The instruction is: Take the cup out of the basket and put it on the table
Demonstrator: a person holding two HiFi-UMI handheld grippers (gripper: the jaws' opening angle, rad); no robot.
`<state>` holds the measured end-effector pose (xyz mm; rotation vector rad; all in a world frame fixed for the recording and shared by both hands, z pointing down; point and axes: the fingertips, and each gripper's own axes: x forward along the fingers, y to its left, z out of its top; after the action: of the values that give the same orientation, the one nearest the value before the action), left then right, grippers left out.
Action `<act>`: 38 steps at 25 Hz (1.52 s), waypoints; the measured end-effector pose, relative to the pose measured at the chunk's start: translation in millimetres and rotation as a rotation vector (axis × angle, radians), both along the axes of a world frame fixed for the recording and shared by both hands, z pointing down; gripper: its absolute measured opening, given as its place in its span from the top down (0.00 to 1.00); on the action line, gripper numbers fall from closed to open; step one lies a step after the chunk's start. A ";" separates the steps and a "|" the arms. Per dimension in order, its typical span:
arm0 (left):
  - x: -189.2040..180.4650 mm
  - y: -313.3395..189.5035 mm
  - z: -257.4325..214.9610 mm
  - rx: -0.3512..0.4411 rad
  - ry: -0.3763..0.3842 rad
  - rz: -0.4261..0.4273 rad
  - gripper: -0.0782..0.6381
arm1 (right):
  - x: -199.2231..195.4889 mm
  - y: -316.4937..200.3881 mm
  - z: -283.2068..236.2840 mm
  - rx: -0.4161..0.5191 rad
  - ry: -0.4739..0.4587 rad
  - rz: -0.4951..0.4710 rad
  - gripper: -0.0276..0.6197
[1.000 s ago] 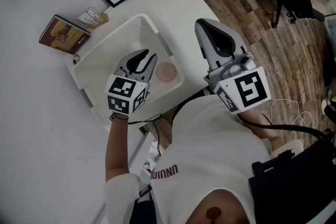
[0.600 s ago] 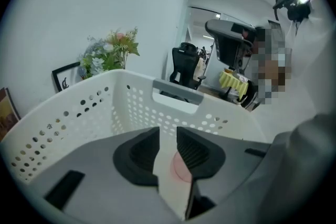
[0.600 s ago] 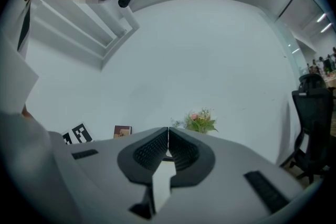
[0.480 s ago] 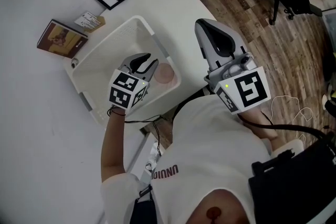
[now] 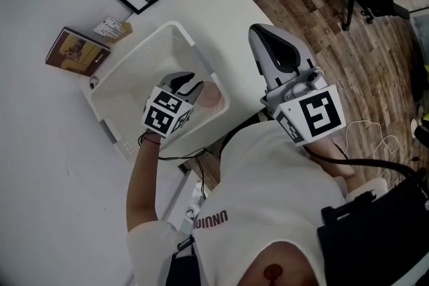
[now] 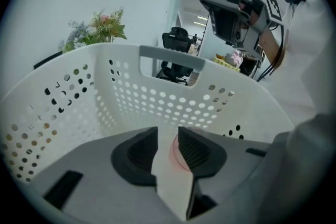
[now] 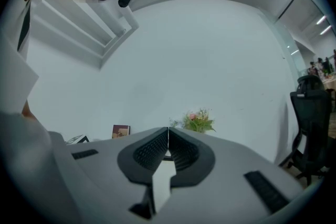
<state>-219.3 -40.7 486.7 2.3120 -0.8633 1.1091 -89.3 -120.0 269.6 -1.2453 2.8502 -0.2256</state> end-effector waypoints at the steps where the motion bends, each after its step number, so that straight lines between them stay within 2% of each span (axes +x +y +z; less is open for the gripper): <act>1: -0.1 1.6 3.4 -0.009 -0.004 0.007 0.73 | -0.2 0.0 0.4 0.000 0.001 0.000 0.93; 11: -0.9 9.8 23.1 -0.070 -0.026 0.030 0.73 | -3.0 -2.6 0.2 -0.001 0.005 -0.005 0.93; 38: 2.6 18.9 44.8 -0.127 -0.053 0.065 0.73 | -5.1 -8.3 2.9 -0.010 0.013 -0.009 0.93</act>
<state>-216.6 -21.8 531.5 2.2289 -0.7195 1.2214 -94.4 -128.3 272.6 -1.2413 2.8699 -0.2335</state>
